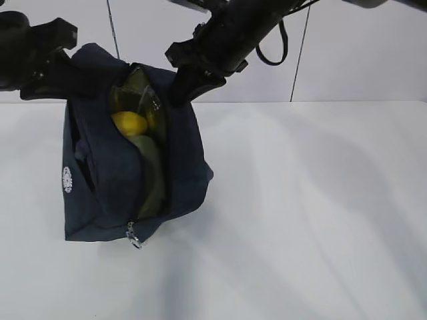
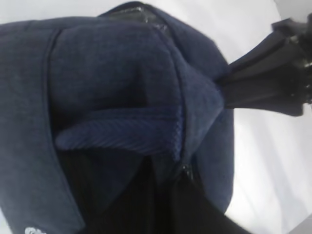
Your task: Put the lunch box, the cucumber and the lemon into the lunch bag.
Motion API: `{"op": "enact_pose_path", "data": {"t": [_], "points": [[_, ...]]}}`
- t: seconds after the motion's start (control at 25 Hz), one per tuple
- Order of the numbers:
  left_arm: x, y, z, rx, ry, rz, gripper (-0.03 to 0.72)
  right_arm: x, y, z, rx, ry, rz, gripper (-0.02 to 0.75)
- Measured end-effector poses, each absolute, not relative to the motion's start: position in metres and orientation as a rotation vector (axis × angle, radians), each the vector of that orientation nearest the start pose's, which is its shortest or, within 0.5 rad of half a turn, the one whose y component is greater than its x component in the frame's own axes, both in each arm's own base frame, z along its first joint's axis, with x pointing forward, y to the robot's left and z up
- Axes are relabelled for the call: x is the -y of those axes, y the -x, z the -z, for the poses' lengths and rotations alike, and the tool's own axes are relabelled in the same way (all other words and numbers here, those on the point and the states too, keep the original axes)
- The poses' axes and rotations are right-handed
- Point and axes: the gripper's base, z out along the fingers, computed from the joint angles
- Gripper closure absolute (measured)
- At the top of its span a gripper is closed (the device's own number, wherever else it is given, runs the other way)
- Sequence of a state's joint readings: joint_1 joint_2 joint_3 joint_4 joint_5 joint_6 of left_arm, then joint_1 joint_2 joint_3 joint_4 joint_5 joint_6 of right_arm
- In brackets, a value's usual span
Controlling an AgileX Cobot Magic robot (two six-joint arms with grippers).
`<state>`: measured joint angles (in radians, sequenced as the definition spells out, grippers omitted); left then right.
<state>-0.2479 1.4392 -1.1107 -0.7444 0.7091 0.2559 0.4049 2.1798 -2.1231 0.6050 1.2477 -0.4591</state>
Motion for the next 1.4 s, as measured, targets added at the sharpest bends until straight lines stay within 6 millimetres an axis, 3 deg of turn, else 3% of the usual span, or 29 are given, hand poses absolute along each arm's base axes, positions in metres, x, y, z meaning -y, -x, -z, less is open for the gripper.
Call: {"op": "enact_pose_path", "data": {"t": [0.2, 0.56, 0.92, 1.4], "points": [[0.127, -0.291, -0.302, -2.438, -0.106, 0.882, 0.694, -0.219, -0.402, -0.316, -2.484, 0.975, -0.721, 0.713], [0.149, -0.295, -0.290, -2.434, -0.133, 0.992, 0.694, -0.203, -0.380, -0.315, -2.586, 0.941, -0.636, 0.714], [0.164, -0.293, -0.284, -2.449, -0.140, 1.046, 0.694, -0.193, -0.368, -0.340, -2.575, 0.872, -0.566, 0.715], [0.172, -0.303, -0.264, -2.483, -0.123, 1.102, 0.694, -0.189, -0.363, -0.321, -2.653, 0.865, -0.533, 0.715]]}}
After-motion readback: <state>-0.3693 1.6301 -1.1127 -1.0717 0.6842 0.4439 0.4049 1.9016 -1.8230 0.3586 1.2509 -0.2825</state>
